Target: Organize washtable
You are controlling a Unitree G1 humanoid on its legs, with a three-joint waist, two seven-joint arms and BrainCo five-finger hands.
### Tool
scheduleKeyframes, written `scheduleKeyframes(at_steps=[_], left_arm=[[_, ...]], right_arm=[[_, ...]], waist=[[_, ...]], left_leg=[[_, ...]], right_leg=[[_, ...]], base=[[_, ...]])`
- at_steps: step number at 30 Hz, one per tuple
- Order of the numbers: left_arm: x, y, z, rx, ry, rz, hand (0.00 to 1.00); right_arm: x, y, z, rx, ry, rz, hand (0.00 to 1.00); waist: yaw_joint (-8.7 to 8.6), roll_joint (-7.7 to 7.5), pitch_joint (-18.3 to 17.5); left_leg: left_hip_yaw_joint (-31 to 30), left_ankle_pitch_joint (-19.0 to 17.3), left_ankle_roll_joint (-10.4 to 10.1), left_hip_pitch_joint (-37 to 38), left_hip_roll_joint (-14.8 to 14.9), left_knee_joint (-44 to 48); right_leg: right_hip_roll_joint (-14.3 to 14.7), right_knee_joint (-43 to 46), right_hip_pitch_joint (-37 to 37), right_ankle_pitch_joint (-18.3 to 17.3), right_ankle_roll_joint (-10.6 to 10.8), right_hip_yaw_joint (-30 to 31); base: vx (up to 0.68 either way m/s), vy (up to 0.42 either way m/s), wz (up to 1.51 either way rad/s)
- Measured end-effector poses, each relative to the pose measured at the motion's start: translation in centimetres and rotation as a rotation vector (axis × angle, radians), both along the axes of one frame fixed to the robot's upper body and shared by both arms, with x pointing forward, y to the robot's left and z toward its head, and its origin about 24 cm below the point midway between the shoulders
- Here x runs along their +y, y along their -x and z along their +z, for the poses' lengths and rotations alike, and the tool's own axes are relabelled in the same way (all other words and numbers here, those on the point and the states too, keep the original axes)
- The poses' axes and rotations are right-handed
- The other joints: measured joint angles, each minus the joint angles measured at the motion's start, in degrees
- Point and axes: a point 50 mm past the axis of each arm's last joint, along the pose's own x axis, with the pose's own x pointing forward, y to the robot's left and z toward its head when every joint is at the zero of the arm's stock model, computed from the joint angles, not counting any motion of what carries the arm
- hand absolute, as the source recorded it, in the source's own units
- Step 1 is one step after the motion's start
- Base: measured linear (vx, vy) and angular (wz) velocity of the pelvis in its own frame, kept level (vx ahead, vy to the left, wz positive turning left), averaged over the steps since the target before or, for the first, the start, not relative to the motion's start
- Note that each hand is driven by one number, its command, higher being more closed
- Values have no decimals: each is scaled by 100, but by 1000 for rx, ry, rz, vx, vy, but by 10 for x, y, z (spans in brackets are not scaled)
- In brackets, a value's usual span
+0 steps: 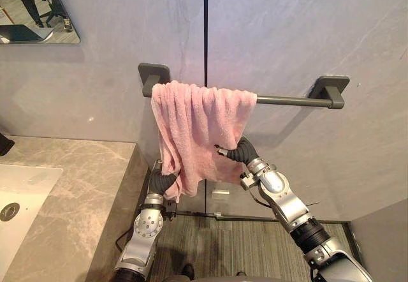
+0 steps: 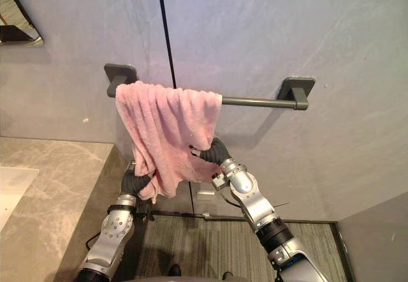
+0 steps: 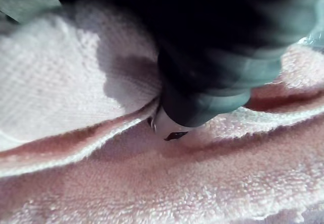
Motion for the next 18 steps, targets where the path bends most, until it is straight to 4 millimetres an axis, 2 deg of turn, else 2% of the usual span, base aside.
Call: scheduleKeyframes(at_steps=[9,13,18], left_arm=[[2,0,0,-2,-1,6,100],[6,0,2,-10,-1,21,100],[4,0,14,-71,10,11,100]], right_arm=[[-6,-1,-1,2,-2,-22,100],[-25,-1,-4,16,-26,-102,100],[-44,2,-5,17,-50,-178,100]], waist=[[-2,-6,-4],[8,-11,-7],[-4,-11,-7]], left_leg=[[17,0,0,21,2,-1],[23,0,0,41,2,-6],[48,-1,-1,57,6,-14]], right_leg=[[0,1,11,1,-1,17],[0,3,28,1,-1,22],[3,3,30,1,-1,46]], base=[[0,0,0],[0,0,0],[0,0,-1]])
